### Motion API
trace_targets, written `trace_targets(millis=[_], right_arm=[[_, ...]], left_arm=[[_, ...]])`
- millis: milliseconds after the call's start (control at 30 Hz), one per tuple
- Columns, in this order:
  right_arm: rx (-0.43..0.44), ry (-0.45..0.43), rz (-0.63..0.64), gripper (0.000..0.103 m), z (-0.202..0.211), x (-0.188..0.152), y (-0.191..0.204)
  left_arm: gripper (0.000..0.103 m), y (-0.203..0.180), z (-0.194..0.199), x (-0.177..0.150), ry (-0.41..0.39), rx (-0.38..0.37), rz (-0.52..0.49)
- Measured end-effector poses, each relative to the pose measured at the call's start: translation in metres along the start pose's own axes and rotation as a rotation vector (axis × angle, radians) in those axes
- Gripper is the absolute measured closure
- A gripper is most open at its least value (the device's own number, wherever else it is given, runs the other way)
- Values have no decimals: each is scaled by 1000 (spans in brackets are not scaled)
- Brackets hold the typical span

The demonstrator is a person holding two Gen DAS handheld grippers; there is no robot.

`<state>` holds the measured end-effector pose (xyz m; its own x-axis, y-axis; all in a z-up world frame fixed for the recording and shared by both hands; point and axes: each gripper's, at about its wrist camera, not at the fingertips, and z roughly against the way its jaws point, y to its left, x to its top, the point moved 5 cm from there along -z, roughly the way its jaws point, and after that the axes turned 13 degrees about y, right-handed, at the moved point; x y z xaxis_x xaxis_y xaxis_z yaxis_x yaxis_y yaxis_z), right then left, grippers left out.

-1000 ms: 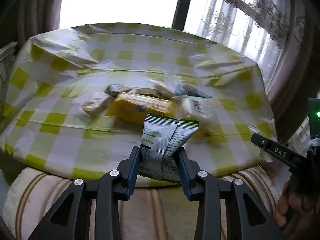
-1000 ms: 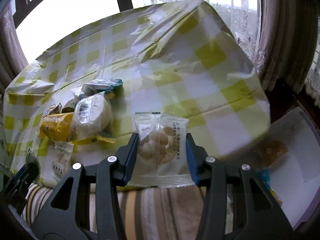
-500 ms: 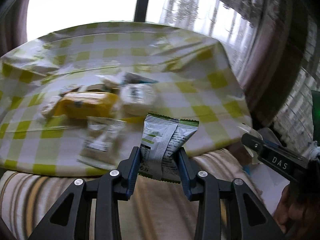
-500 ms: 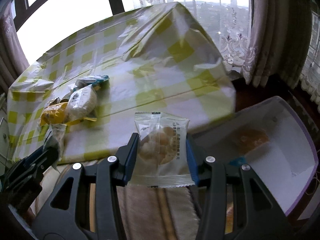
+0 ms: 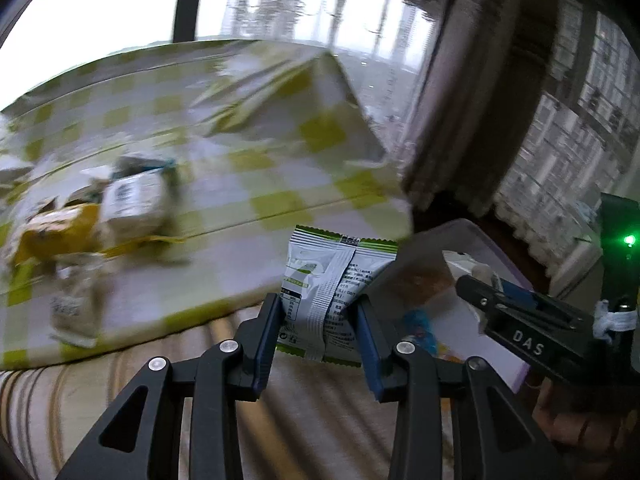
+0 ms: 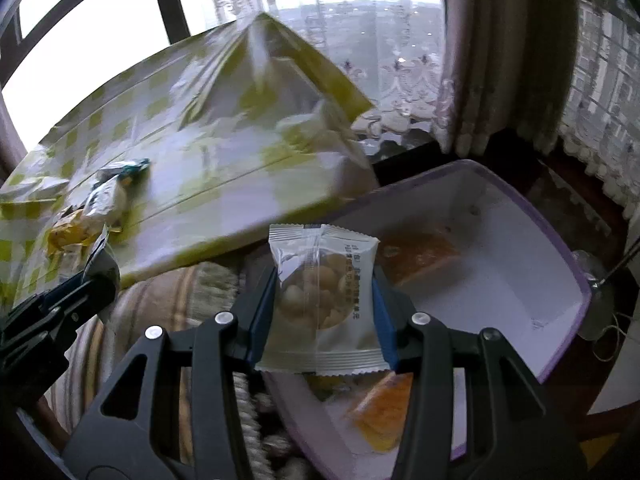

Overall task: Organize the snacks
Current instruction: 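Carry the green-and-white bag and cookie packet to the white box while opening both grippers, then grasp the white nut packet with the left gripper while the right grasps the clear bagged bun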

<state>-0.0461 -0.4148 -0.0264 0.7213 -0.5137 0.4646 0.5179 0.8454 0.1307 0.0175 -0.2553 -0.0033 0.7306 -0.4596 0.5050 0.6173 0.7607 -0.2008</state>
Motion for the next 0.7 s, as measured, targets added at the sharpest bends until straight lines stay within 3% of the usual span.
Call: trace_targets(millis=[433, 467, 533, 600, 700], right_arm=[[-55, -10, -97, 51, 8, -4, -63], [-68, -17, -103, 47, 10, -4, -68], [-90, -23, -108, 28, 12, -3, -74], [-102, -34, -116, 26, 15, -2, -78], [-91, -27, -119, 26, 13, 0, -78]], left_arm=[[64, -71, -7, -3, 27, -192, -152], [61, -75, -8, -4, 36, -205, -163], [52, -81, -13, -6, 58, -212, -183], [45, -82, -13, -6, 56, -206, -185], [45, -78, -12, -6, 48, -203, -164]])
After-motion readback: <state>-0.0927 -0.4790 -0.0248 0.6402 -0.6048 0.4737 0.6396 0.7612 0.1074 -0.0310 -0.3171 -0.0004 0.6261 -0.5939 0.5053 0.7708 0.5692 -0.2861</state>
